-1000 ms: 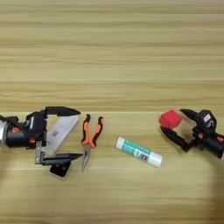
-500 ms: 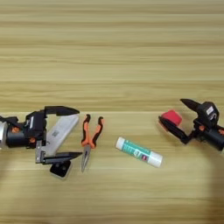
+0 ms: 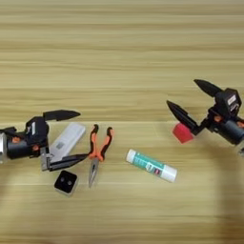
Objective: Move the objects on the table
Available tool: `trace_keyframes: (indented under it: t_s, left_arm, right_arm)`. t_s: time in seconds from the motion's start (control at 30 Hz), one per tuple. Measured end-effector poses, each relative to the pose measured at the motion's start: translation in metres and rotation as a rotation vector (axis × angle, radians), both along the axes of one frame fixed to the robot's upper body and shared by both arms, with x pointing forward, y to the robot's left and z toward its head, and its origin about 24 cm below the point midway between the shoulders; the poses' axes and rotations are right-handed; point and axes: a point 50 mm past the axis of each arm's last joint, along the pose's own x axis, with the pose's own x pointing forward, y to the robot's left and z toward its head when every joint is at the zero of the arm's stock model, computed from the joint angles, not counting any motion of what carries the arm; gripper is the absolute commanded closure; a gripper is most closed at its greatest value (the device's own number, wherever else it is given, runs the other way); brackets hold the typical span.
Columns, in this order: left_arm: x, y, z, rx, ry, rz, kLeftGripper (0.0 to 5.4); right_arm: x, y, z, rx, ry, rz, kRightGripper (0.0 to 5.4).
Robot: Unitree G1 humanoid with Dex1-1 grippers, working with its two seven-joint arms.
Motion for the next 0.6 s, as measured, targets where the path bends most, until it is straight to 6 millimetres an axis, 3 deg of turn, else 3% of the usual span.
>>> trace_keyframes:
  t_s: [0.6]
  left_arm:
    - [0.0,0.026,-0.009,0.008,0.068,0.38,0.0]
  right_arm:
    - [0.003,0.026,0.03,0.081,-0.129,0.011,0.01]
